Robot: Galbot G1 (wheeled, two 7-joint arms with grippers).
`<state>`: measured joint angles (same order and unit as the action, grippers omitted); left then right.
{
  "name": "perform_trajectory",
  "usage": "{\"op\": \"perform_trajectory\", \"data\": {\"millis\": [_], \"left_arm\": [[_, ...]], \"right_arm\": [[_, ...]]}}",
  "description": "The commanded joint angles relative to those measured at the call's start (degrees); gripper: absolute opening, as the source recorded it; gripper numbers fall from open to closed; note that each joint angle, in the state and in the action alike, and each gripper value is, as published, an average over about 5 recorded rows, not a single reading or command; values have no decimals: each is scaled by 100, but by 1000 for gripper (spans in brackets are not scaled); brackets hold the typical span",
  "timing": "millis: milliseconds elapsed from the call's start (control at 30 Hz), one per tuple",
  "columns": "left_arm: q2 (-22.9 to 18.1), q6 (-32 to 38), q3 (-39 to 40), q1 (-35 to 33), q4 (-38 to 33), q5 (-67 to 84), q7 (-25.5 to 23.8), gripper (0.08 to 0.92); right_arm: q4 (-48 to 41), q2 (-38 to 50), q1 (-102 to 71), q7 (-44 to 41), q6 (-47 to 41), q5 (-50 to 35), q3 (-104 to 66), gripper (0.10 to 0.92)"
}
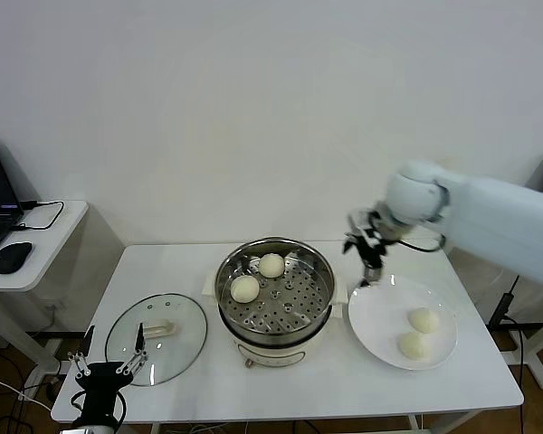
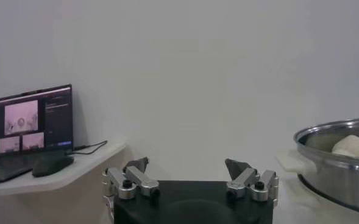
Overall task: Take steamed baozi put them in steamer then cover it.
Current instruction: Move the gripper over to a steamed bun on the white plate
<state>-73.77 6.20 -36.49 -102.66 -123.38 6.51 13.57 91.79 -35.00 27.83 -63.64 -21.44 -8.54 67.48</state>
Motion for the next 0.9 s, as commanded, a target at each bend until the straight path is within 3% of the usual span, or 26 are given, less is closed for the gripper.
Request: {"op": "perform_trajectory", "data": {"millis": [33, 400, 900], "left_arm": [[-11, -2, 25, -12, 29, -27, -1, 823], [-60, -12, 27, -99, 84, -134, -5, 823], [-140, -1, -89, -234, 61, -145, -6, 823]], "right_arm": [[398, 1430, -1531, -134, 449, 1068, -1040, 823], [230, 1584, -4089, 28, 705, 1705, -3030, 823], [-396, 876, -4540, 345, 537, 1925, -3298, 823]]}}
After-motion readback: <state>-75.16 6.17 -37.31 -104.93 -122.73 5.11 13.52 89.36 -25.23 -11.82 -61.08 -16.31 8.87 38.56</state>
